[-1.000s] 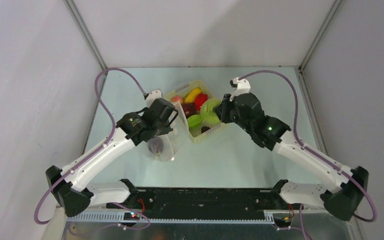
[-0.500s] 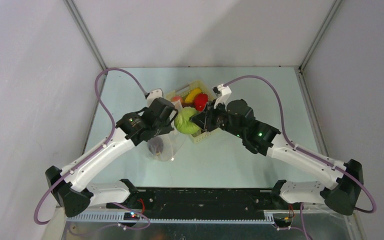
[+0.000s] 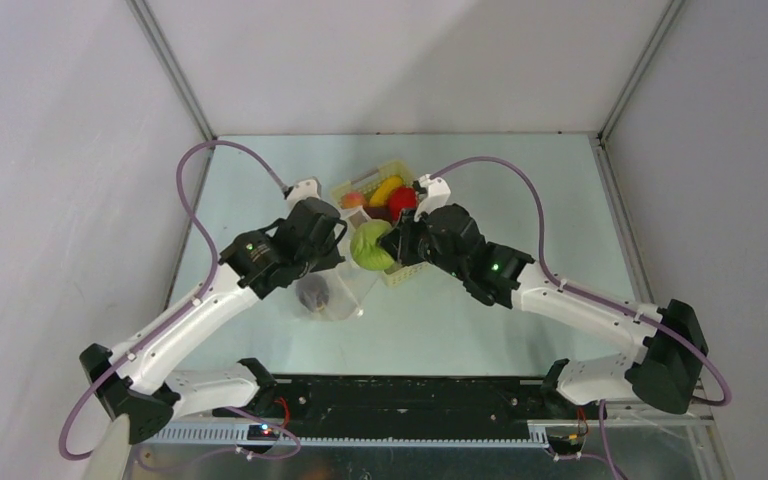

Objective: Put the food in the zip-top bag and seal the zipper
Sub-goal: Place the fake vegetable in the zipper food storage bag.

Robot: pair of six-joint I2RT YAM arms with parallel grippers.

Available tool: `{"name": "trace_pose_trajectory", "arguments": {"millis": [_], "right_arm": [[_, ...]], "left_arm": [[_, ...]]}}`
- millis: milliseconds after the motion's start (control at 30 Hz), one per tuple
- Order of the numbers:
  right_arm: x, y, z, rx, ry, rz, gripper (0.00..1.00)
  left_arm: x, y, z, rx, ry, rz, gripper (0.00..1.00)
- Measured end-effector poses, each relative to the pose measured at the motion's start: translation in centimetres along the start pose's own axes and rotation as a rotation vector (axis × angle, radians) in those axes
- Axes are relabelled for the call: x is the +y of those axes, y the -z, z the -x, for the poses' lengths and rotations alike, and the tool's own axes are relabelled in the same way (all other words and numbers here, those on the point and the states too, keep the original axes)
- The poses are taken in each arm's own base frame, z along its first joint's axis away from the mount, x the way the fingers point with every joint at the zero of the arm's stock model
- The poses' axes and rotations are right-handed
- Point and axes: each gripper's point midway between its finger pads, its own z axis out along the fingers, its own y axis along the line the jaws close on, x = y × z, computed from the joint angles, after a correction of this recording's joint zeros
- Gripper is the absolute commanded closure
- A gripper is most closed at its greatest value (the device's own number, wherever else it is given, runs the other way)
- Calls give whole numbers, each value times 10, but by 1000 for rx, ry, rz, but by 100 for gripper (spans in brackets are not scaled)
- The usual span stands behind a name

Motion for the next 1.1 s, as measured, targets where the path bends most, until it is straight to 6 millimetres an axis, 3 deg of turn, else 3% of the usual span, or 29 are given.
{"name": "trace_pose_trajectory", "arguments": {"millis": [133, 167, 400, 667, 733, 867, 1100], "right_arm": [[-14, -2, -3, -5, 5, -77, 90], [-16, -2, -4, -5, 6, -87, 84], [-16, -10, -18, 24, 27, -114, 73], [-1, -25, -26, 52, 33, -93, 40], [1, -26, -28, 60, 33, -83, 25], [6, -26, -29, 67, 23, -63, 8], [15, -24, -27, 75, 27, -19, 3]], "left_arm": [[-3, 1, 0, 0, 5, -19, 100], [-3, 1, -1, 2, 5, -23, 100], [-10, 1, -3, 15, 3, -57, 100], [-19, 2, -3, 25, 10, -98, 100], [-19, 2, -4, 26, 11, -100, 100], [-19, 2, -4, 27, 12, -99, 100], [-12, -2, -11, 42, 5, -77, 100]]}}
